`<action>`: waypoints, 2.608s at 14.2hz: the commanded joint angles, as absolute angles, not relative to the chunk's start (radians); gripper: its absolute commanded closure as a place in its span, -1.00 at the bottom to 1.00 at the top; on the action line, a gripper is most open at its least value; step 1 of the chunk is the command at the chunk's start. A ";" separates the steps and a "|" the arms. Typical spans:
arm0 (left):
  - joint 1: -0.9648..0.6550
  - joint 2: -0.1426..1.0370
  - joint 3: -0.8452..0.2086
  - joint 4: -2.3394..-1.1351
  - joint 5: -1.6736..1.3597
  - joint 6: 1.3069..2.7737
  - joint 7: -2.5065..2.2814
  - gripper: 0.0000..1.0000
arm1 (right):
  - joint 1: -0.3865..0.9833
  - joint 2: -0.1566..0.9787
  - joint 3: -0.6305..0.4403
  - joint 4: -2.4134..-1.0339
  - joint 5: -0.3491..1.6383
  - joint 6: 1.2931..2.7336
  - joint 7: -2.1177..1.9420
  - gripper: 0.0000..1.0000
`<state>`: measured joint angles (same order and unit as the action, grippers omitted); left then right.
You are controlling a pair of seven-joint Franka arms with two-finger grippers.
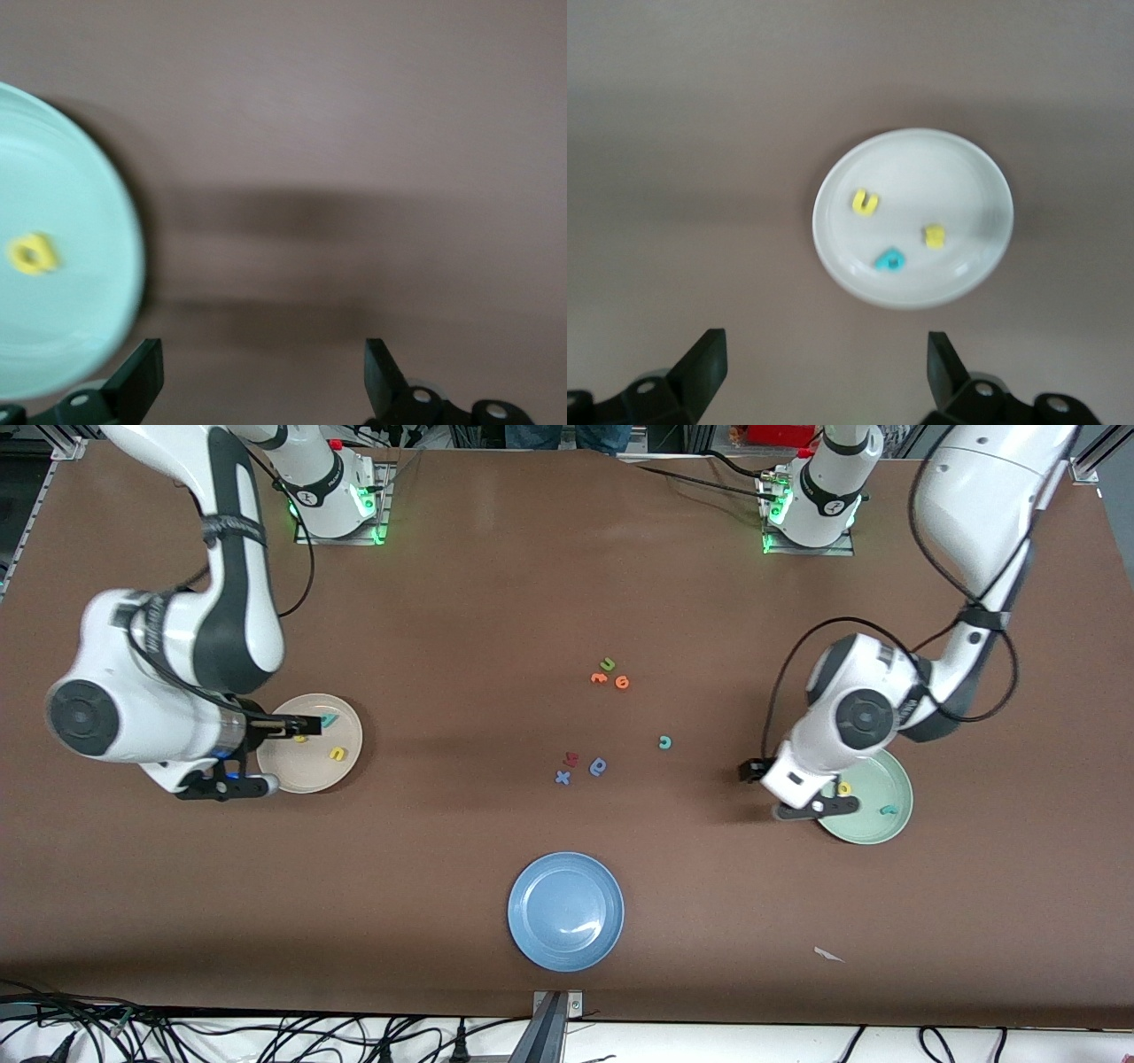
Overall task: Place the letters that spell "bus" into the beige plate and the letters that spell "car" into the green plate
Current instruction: 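Retract the right arm to rest while the left gripper reaches teal c, then grasp the teal c with the left gripper and lift it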
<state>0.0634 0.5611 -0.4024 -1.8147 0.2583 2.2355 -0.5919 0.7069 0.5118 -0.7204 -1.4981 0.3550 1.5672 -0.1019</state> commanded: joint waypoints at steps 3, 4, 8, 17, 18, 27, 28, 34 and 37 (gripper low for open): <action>-0.056 0.600 -0.394 -1.845 0.232 2.359 -0.724 -1.00 | 0.695 0.434 -0.639 -1.427 0.211 1.497 -0.106 -1.00; -0.078 0.609 -0.394 -1.854 0.235 2.393 -0.748 -1.00 | 0.660 0.413 -0.580 -1.436 0.169 1.496 -0.100 -1.00; -0.135 0.632 -0.393 -1.868 0.242 2.428 -0.808 -0.98 | 0.360 0.237 -0.187 -1.593 -0.004 1.653 0.027 -1.00; -0.181 0.655 -0.391 -1.888 0.245 2.451 -0.845 -0.18 | 0.069 -0.041 0.023 -1.733 -0.016 1.651 0.055 -1.00; -0.181 0.655 -0.390 -1.888 0.245 2.450 -0.845 -0.13 | 0.075 -0.052 0.003 -1.741 0.009 1.651 0.060 -1.00; -0.183 0.657 -0.388 -1.887 0.284 2.441 -0.850 0.32 | 0.081 -0.034 -0.021 -1.733 0.028 1.661 0.060 -1.00; -0.183 0.657 -0.388 -1.887 0.285 2.439 -0.850 0.40 | 0.080 -0.032 -0.025 -1.733 0.029 1.661 0.058 -1.00; -0.183 0.657 -0.388 -1.887 0.313 2.436 -0.854 0.69 | 0.077 -0.026 -0.028 -1.733 0.031 1.661 0.060 -1.00; -0.167 0.643 -0.388 -1.858 0.314 2.372 -0.839 0.76 | 0.078 -0.026 -0.026 -1.733 0.031 1.663 0.060 -1.00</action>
